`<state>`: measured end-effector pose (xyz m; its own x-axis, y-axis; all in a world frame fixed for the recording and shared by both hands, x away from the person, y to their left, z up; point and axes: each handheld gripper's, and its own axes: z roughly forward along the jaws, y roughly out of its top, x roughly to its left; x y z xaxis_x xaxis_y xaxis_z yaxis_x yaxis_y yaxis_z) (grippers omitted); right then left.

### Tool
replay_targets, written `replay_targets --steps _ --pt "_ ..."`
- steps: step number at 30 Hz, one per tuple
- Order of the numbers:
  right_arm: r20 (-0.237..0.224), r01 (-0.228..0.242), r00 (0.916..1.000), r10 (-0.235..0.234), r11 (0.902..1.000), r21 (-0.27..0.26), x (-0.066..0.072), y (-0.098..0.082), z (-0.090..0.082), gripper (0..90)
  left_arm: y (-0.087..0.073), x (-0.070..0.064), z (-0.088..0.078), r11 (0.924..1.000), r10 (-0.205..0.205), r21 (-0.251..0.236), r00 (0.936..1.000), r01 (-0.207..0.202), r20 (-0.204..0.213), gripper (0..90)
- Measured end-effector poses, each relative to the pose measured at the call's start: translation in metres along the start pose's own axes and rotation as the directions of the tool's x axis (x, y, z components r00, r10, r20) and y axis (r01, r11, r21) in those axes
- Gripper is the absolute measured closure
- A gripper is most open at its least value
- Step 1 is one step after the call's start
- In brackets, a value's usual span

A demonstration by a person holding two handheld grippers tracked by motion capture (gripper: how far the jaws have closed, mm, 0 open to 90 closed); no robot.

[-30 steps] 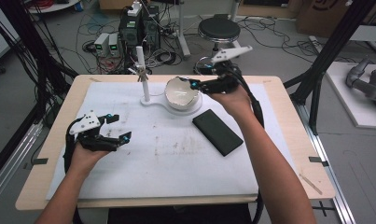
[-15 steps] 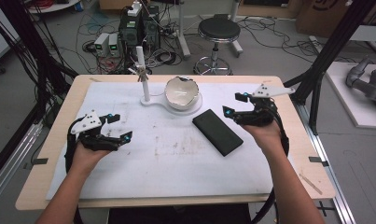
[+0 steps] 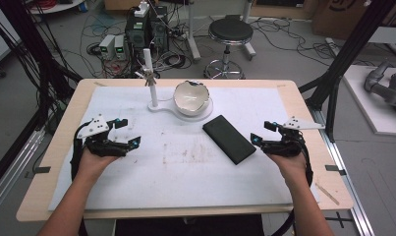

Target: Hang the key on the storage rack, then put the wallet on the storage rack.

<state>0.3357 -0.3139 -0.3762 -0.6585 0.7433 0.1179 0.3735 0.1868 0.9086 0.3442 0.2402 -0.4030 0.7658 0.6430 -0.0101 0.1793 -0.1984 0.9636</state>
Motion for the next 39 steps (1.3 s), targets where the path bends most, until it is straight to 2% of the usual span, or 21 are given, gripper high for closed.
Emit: replay_targets --steps 3,6,17,23,27,28,29,32,35,36,39 --pt "0.009 -0.021 0.9997 0.021 0.9995 -0.023 -0.005 -0.002 -0.005 19.6 0.001 0.0 -0.001 1.0 0.002 -0.002 1.0 -0.002 -0.003 13.9" --pt "0.015 -0.021 0.9996 0.022 0.9994 -0.027 -0.005 -0.003 -0.005 19.6 0.001 -0.001 -0.001 1.0 0.006 -0.004 1.0 -0.006 -0.001 13.9" --pt "0.005 -0.009 0.9999 0.009 0.9998 -0.018 -0.003 -0.001 0.001 19.6 0.002 -0.002 0.0 1.0 0.008 -0.002 0.9999 -0.008 0.006 13.9" --pt "0.0 -0.006 1.0 0.006 1.0 -0.001 -0.007 0.002 0.007 19.6 0.002 -0.002 0.0 1.0 0.006 0.0 0.9999 -0.006 0.009 13.9" --pt "-0.01 -0.009 0.9999 0.009 0.9997 0.024 -0.013 0.006 0.015 19.7 0.002 -0.004 0.003 0.9999 0.012 0.009 0.9999 -0.012 0.01 13.9" --pt "-0.014 -0.003 0.9999 0.003 0.9986 0.052 -0.017 0.008 0.02 19.7 0.002 -0.004 0.004 0.9999 0.01 0.008 0.9999 -0.01 0.01 13.9" --pt "-0.014 -0.003 0.9999 0.003 0.9986 0.052 -0.017 0.008 0.02 19.7 0.002 -0.005 0.004 0.9998 0.015 0.011 0.9998 -0.015 0.01 13.9" --pt "-0.018 -0.012 0.9998 0.014 0.9948 0.101 -0.024 0.005 0.032 19.7 0.002 -0.006 0.004 0.9998 0.019 0.011 0.9997 -0.019 0.015 13.9" --pt "-0.02 -0.018 0.9996 0.022 0.9882 0.152 -0.032 0.001 0.043 19.7 0.002 -0.006 0.004 0.9997 0.02 0.014 0.9997 -0.02 0.014 13.9" --pt "-0.02 -0.018 0.9996 0.022 0.9882 0.152 -0.032 0.001 0.043 19.7 0.002 -0.006 0.004 0.9997 0.02 0.014 0.9997 -0.02 0.014 13.9" --pt "-0.022 -0.035 0.9989 0.041 0.9756 0.217 -0.036 -0.004 0.057 19.7 0.001 -0.007 0.006 0.9995 0.02 0.023 0.9996 -0.021 0.02 13.9"
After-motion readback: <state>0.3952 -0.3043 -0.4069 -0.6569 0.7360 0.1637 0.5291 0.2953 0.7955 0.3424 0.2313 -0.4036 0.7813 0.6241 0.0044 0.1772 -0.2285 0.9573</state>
